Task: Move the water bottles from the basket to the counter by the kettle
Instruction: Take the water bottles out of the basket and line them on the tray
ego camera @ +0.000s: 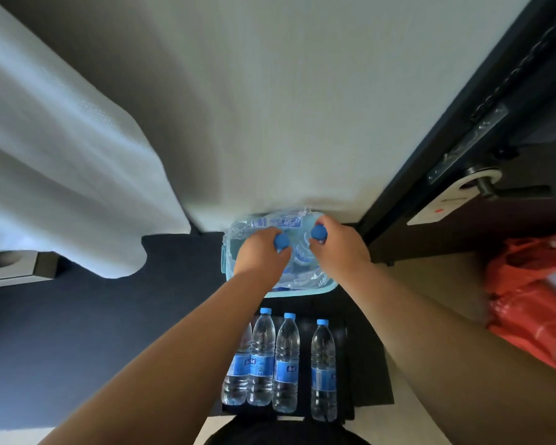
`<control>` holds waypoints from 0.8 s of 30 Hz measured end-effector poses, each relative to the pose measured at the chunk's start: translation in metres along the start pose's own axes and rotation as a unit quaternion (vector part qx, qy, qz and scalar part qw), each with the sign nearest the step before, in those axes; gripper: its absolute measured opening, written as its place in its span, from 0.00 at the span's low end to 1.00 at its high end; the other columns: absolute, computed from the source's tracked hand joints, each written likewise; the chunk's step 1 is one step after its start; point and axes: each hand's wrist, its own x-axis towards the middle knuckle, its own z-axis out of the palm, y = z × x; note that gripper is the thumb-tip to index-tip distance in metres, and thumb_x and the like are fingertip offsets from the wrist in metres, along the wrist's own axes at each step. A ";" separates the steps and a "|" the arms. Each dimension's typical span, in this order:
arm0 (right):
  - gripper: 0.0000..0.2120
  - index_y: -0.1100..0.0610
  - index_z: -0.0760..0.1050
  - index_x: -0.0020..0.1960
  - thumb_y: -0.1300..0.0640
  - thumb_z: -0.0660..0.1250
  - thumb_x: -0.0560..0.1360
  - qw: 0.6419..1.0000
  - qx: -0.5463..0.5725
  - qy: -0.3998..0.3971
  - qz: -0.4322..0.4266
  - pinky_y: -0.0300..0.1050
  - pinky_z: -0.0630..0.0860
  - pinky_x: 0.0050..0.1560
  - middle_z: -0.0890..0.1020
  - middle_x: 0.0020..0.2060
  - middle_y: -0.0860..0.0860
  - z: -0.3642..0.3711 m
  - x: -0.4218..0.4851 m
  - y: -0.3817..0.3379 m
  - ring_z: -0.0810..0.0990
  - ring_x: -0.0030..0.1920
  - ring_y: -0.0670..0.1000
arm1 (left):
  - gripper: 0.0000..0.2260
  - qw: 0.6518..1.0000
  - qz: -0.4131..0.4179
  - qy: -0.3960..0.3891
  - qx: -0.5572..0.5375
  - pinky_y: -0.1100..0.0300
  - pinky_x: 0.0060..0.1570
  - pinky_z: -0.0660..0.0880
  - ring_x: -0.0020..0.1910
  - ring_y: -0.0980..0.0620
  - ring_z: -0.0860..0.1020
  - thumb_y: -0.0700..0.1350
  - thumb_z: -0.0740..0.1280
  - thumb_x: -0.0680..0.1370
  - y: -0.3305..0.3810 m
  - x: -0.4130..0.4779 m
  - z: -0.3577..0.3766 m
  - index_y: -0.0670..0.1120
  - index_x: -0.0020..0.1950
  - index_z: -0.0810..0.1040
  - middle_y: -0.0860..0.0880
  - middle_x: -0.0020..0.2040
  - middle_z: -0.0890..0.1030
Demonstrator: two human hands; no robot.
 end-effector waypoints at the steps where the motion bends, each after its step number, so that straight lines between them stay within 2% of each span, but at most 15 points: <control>1: 0.10 0.51 0.75 0.56 0.51 0.71 0.78 1.000 0.023 0.016 -0.003 0.52 0.79 0.39 0.82 0.40 0.49 -0.005 -0.006 -0.003 0.81 0.39 0.54 | 0.02 1.000 0.002 0.012 -0.015 0.59 0.37 0.75 0.37 0.51 0.78 0.48 0.70 0.75 0.004 -0.004 -0.007 0.52 0.47 0.79 0.54 0.37 0.78; 6: 0.11 0.51 0.76 0.54 0.51 0.75 0.76 0.992 0.069 0.098 -0.034 0.53 0.81 0.37 0.81 0.37 0.47 -0.027 -0.034 -0.017 0.80 0.35 0.50 | 0.04 0.995 0.042 0.078 -0.052 0.63 0.35 0.72 0.37 0.59 0.77 0.48 0.72 0.75 0.026 -0.025 -0.037 0.53 0.48 0.81 0.56 0.38 0.80; 10: 0.12 0.51 0.77 0.55 0.50 0.75 0.76 0.989 0.083 0.115 -0.046 0.50 0.82 0.39 0.82 0.38 0.46 -0.048 -0.051 -0.030 0.81 0.37 0.48 | 0.05 0.991 0.078 0.099 -0.056 0.62 0.38 0.73 0.37 0.57 0.76 0.48 0.73 0.76 0.043 -0.045 -0.055 0.51 0.50 0.82 0.55 0.40 0.80; 14: 0.11 0.49 0.78 0.55 0.48 0.75 0.76 0.986 0.082 0.131 -0.060 0.38 0.73 0.34 0.80 0.38 0.43 -0.069 -0.067 -0.040 0.79 0.36 0.42 | 0.03 0.988 0.090 0.106 -0.061 0.65 0.36 0.71 0.36 0.60 0.76 0.50 0.73 0.76 0.054 -0.066 -0.068 0.55 0.49 0.81 0.57 0.37 0.78; 15: 0.11 0.49 0.78 0.55 0.48 0.75 0.76 0.986 0.079 0.129 -0.063 0.37 0.74 0.34 0.80 0.39 0.43 -0.075 -0.071 -0.042 0.79 0.37 0.42 | 0.03 0.988 0.096 0.108 -0.059 0.66 0.35 0.69 0.35 0.60 0.75 0.50 0.73 0.76 0.056 -0.071 -0.071 0.55 0.48 0.81 0.57 0.36 0.78; 20: 0.11 0.50 0.78 0.56 0.46 0.73 0.77 0.988 0.061 0.111 -0.091 0.46 0.81 0.38 0.82 0.40 0.44 -0.093 -0.096 -0.044 0.81 0.38 0.47 | 0.05 0.985 0.130 0.108 -0.033 0.70 0.32 0.66 0.32 0.59 0.74 0.51 0.74 0.76 0.062 -0.093 -0.081 0.59 0.46 0.79 0.58 0.33 0.76; 24: 0.10 0.51 0.79 0.52 0.47 0.74 0.77 0.992 0.049 0.074 -0.092 0.52 0.82 0.39 0.82 0.38 0.46 -0.089 -0.110 -0.034 0.81 0.37 0.48 | 0.04 0.990 0.120 0.074 -0.019 0.65 0.32 0.66 0.30 0.58 0.72 0.51 0.74 0.74 0.054 -0.105 -0.073 0.54 0.45 0.81 0.55 0.31 0.75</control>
